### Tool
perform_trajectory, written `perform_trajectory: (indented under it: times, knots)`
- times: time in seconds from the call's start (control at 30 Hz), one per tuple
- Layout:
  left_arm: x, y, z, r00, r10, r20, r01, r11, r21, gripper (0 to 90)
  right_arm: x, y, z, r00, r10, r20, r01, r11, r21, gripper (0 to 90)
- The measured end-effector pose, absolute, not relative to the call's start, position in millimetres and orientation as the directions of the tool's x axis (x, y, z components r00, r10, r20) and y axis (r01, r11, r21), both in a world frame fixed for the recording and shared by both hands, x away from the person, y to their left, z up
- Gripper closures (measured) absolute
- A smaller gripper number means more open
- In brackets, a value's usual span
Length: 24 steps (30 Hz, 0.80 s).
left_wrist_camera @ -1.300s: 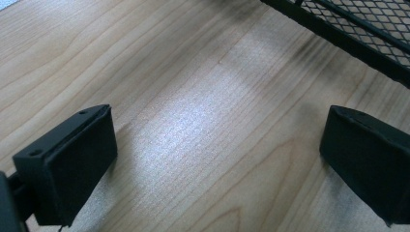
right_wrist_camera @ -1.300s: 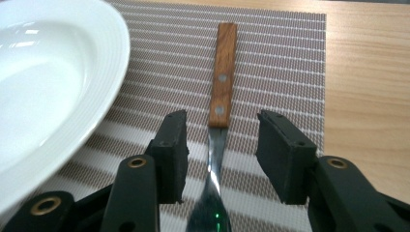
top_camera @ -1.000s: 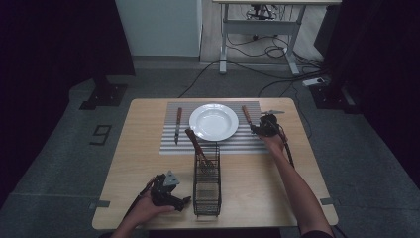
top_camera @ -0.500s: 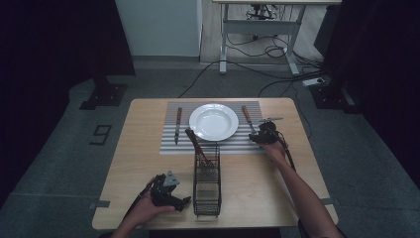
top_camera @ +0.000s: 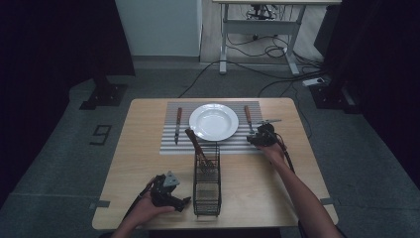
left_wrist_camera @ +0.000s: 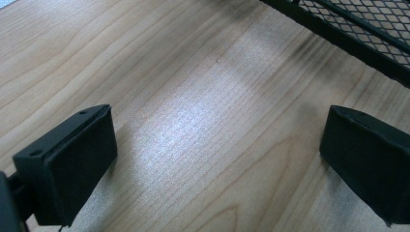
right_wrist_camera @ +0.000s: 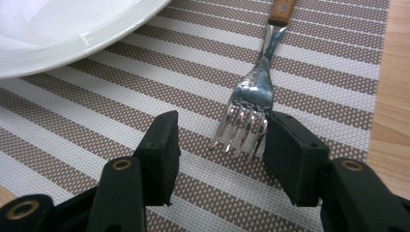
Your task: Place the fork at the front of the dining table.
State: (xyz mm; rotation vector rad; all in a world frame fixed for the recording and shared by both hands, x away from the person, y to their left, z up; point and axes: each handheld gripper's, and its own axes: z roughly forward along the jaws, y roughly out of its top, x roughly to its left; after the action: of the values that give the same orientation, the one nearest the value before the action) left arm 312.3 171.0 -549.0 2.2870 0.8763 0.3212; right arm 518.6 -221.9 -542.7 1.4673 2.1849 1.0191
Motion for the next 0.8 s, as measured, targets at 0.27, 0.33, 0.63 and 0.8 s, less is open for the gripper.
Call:
perform_trajectory:
  times: [0.27, 0.33, 0.63, 0.8]
  knots:
    - [312.0, 171.0, -549.0, 0.744, 0.668, -0.006, 0.506, -0.558, 0.658, 0.0, 517.4, -221.9, -542.8, -0.423, 0.896, 0.133, 0.672, 0.212, 0.709, 45.7]
    - [311.9, 171.0, -549.0, 0.745, 0.668, -0.006, 0.506, -0.558, 0.658, 0.0, 516.8, -220.9, -542.9, -0.421, 0.898, 0.128, 0.672, 0.214, 0.709, 45.5]
    - [311.8, 171.0, -549.1, 0.745, 0.668, -0.006, 0.505, -0.558, 0.659, 0.0, 515.6, -219.9, -542.9, -0.418, 0.9, 0.126, 0.672, 0.213, 0.71, 43.8]
    - [311.8, 171.0, -549.1, 0.745, 0.667, -0.006, 0.505, -0.558, 0.659, 0.0, 510.7, -224.5, -533.3, -0.404, 0.904, 0.14, 0.66, 0.183, 0.728, 41.6]
